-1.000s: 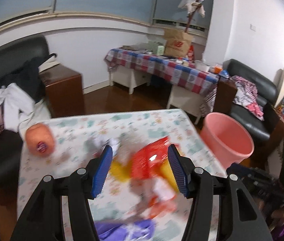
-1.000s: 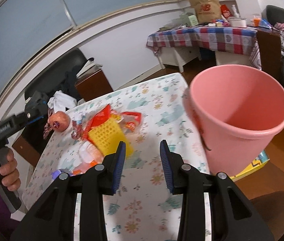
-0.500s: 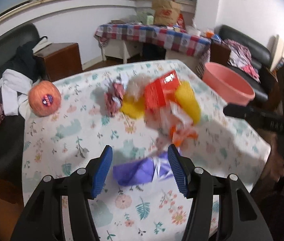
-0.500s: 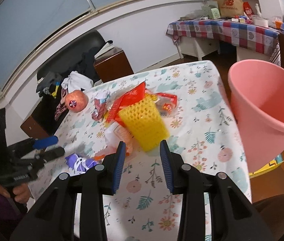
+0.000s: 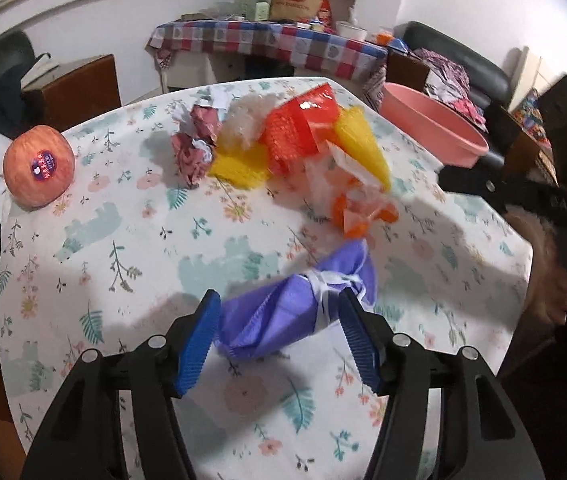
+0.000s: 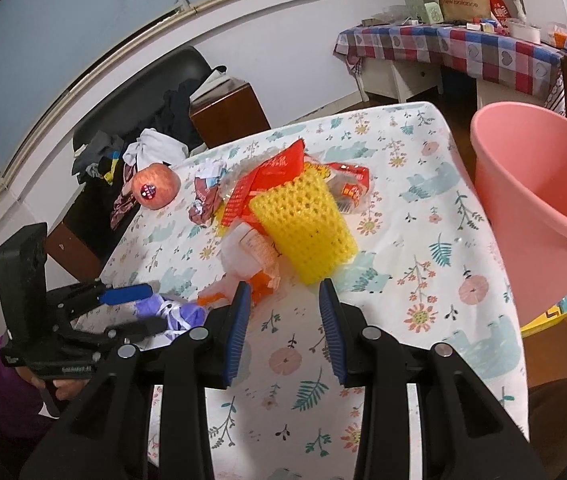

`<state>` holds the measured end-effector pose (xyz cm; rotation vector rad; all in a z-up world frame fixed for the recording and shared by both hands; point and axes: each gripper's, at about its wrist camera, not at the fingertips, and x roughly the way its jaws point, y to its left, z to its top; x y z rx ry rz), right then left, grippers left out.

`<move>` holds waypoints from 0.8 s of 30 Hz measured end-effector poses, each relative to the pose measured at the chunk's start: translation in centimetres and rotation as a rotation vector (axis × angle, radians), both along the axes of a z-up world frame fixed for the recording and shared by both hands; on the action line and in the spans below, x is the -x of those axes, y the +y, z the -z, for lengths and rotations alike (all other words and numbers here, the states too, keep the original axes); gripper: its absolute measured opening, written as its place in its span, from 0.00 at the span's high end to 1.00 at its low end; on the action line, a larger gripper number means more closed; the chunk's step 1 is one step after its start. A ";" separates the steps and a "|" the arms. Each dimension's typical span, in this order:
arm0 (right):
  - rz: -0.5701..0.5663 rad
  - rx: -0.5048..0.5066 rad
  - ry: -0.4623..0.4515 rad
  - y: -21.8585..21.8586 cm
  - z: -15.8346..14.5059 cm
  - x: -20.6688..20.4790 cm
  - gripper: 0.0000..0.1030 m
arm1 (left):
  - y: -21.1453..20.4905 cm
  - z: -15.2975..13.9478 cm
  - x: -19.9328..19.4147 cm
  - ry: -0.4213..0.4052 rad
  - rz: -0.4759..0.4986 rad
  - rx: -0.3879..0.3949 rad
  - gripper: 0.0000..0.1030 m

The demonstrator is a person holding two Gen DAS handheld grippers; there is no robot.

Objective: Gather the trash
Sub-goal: 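Grasp the purple mask with the left tool and lift it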

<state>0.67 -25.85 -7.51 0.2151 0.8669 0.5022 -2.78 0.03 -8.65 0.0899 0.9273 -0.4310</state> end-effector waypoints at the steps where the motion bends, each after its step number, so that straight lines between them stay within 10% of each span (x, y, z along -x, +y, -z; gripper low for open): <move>1: -0.004 0.000 0.005 0.2 0.1 -0.1 0.65 | 0.0 0.0 0.4 -0.008 0.012 -0.007 0.42; 9: -0.045 0.001 0.032 2.0 0.6 -0.5 0.65 | 0.8 0.1 1.7 -0.033 -0.010 0.006 0.68; 17: -0.072 0.019 0.031 3.6 0.5 -0.5 0.65 | -1.1 0.2 2.3 -0.070 0.045 -0.063 0.59; 24: -0.073 0.053 0.036 4.6 0.7 -1.1 0.65 | -1.0 0.1 2.6 -0.090 0.051 -0.056 0.93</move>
